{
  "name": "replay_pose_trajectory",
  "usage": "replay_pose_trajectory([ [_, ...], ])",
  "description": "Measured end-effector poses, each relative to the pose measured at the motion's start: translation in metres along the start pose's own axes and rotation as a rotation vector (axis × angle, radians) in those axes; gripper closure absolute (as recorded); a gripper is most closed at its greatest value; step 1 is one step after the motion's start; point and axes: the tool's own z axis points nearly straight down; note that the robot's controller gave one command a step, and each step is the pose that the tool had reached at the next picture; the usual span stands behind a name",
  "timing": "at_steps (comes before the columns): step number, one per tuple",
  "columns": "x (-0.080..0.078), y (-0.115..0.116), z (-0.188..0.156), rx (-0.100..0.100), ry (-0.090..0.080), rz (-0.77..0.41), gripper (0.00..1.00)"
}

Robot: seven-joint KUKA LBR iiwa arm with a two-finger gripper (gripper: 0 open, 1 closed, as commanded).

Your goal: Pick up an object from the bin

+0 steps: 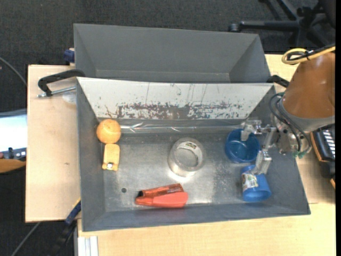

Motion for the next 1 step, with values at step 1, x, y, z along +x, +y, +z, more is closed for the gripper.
replay_pose_trajectory([
  [1,-0.0017,0.0005,-0.0049,0.002,-0.008,-0.002,0.0],
])
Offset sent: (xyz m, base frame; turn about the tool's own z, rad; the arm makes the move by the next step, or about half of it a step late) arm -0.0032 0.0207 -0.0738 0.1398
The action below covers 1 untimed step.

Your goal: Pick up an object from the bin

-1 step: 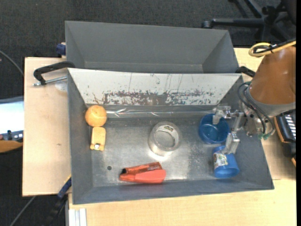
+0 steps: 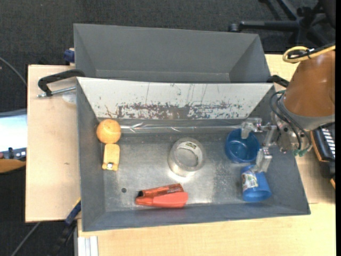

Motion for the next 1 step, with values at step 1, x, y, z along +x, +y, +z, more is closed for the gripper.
replay_pose_trajectory([
  [1,-0.0002,0.0071,0.029,0.001,-0.005,0.061,0.0],
])
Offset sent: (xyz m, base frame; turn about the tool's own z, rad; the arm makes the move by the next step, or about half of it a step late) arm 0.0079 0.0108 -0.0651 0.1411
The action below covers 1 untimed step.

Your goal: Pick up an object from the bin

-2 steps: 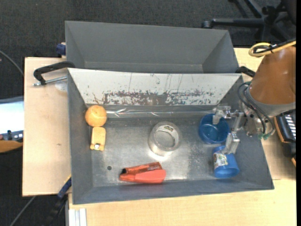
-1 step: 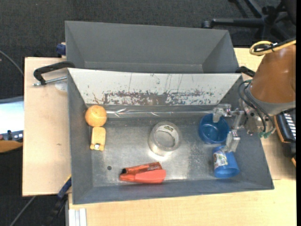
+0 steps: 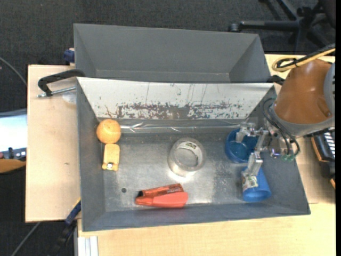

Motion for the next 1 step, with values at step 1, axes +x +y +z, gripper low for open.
replay_pose_trajectory([
  [1,-0.0082,0.0051,0.0353,-0.001,0.004,0.079,1.0],
])
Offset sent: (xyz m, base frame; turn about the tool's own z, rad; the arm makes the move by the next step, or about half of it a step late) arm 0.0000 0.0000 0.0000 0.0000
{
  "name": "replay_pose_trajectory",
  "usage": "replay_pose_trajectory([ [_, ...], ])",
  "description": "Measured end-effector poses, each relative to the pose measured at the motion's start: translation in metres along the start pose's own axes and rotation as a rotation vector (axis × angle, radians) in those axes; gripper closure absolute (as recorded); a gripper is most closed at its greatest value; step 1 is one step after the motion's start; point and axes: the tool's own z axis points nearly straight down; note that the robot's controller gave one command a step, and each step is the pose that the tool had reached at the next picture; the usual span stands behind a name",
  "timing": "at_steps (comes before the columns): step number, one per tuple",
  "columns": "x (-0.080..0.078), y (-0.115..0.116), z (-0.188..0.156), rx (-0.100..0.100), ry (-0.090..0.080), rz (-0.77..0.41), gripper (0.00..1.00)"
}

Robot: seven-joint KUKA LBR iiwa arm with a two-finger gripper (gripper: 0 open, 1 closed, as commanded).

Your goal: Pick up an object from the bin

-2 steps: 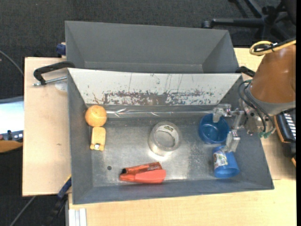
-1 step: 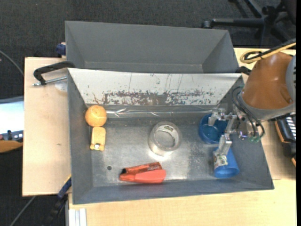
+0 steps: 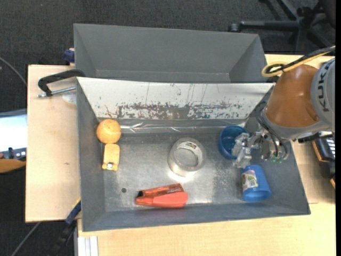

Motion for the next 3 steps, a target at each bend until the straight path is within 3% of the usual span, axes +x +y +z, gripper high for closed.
replay_pose_trajectory([
  [2,0.0,-0.002,0.002,-0.001,0.0,0.043,1.0],
  [3,0.008,0.015,0.008,0.0,-0.002,0.181,1.0],
])
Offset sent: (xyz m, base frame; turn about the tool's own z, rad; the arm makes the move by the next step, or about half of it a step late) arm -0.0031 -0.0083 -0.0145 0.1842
